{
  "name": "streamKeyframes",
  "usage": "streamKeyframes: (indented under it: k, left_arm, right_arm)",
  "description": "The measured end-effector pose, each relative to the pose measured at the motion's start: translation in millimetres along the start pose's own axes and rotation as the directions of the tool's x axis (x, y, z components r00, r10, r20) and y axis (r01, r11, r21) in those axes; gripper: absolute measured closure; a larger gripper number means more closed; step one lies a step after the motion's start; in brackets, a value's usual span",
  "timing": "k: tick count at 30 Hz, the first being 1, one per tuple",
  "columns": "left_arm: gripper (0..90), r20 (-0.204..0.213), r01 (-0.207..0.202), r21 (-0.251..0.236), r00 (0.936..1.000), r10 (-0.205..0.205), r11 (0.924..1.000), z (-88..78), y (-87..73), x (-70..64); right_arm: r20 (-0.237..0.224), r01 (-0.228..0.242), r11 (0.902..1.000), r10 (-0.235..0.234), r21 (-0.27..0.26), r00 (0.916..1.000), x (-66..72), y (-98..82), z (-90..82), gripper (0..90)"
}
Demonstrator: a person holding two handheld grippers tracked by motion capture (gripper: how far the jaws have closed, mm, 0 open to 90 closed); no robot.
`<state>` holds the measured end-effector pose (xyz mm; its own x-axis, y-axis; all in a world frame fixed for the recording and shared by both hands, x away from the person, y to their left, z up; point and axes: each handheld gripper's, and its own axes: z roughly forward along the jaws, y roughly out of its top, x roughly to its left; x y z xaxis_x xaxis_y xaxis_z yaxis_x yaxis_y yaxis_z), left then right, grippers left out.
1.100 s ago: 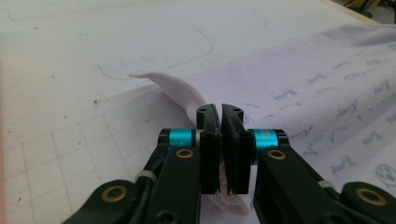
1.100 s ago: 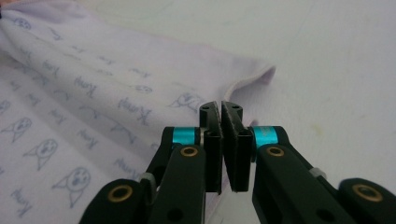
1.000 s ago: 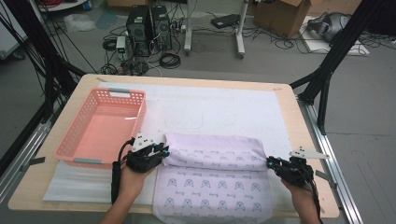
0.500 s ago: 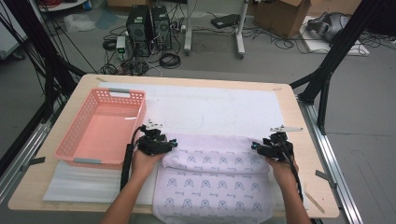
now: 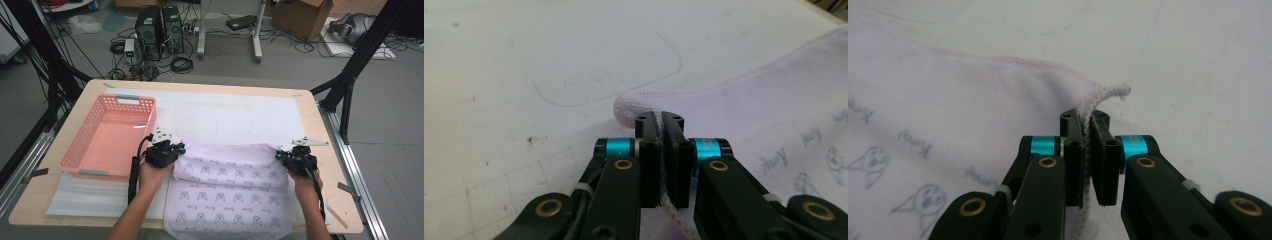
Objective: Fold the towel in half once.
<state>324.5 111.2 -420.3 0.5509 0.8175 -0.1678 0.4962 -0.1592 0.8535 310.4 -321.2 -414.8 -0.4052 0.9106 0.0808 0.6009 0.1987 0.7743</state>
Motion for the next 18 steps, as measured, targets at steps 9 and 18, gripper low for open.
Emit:
streamKeyframes:
  k: [9, 18]
  left_arm:
    - [85.8, 0.074, -0.036, -0.083, 0.9964, 0.042, 0.9959, -33.2, -8.1, -15.8]
    - [85.5, 0.095, -0.040, -0.104, 0.9942, 0.050, 0.9938, -63.5, -31.9, -21.2]
  right_arm:
    - [-0.082, -0.011, 0.9978, 0.005, -0.065, 0.9966, 0.3, -22.7, -39.4, 85.0]
    - [-0.124, 0.028, 0.9948, -0.040, -0.098, 0.9915, 15.5, -42.5, -62.9, 85.0]
